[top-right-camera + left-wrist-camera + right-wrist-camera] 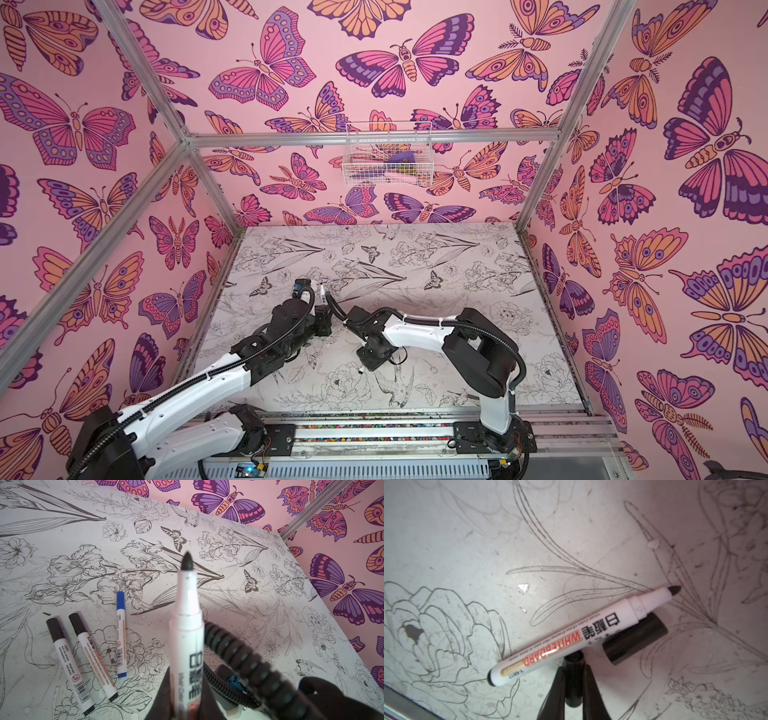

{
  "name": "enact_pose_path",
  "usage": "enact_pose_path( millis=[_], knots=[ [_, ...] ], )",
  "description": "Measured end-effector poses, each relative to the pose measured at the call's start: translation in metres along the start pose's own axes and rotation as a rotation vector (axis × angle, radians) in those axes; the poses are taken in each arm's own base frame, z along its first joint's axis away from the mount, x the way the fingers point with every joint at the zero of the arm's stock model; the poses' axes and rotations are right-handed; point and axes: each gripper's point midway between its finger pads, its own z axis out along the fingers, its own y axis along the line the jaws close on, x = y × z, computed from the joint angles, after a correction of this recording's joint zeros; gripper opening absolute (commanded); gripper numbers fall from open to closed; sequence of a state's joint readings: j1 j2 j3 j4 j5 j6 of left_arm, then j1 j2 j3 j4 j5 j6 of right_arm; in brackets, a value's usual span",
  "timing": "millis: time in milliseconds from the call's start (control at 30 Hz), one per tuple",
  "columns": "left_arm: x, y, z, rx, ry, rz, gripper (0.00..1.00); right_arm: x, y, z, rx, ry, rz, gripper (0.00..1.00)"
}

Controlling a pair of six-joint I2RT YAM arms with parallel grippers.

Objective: Insert the pens into the pen caps
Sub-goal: 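Close the right gripper on the black cap and lift it, then bring the black cap over the marker tip held by the left gripper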

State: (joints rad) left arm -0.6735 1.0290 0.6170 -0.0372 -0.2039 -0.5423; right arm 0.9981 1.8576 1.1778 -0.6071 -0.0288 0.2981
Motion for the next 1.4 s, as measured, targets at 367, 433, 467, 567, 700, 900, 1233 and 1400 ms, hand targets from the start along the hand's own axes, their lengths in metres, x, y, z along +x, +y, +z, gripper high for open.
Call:
enact_pose_path(
  millis=[367, 433, 467, 567, 700, 900, 1233, 1400],
  knots=[
    [0.02, -0.037, 0.008, 0.185, 0.092, 0.082, 0.0, -0.024, -0.038, -0.138, -0.2, -0.401, 0.182, 0.02],
    [0.031, -0.055, 0.007, 0.259, 0.124, 0.128, 0.0, -0.038, -0.06, -0.173, -0.233, -0.55, 0.272, 0.02],
    [0.037, -0.064, 0.007, 0.296, 0.145, 0.151, 0.0, -0.044, -0.069, -0.188, -0.248, -0.62, 0.312, 0.02],
    [0.051, -0.089, 0.007, 0.398, 0.195, 0.198, 0.0, -0.054, -0.075, -0.212, -0.31, -0.751, 0.372, 0.02],
    [0.056, -0.111, 0.003, 0.489, 0.203, 0.239, 0.0, -0.071, -0.068, -0.228, -0.397, -0.826, 0.405, 0.02],
    [0.051, -0.131, -0.005, 0.575, 0.175, 0.279, 0.0, -0.086, -0.059, -0.25, -0.489, -0.908, 0.395, 0.02],
    [0.044, -0.139, -0.008, 0.606, 0.142, 0.29, 0.0, -0.09, -0.049, -0.245, -0.545, -0.884, 0.37, 0.02],
    [0.044, -0.139, -0.007, 0.606, 0.139, 0.29, 0.0, -0.09, -0.049, -0.245, -0.547, -0.882, 0.368, 0.01]
  ],
)
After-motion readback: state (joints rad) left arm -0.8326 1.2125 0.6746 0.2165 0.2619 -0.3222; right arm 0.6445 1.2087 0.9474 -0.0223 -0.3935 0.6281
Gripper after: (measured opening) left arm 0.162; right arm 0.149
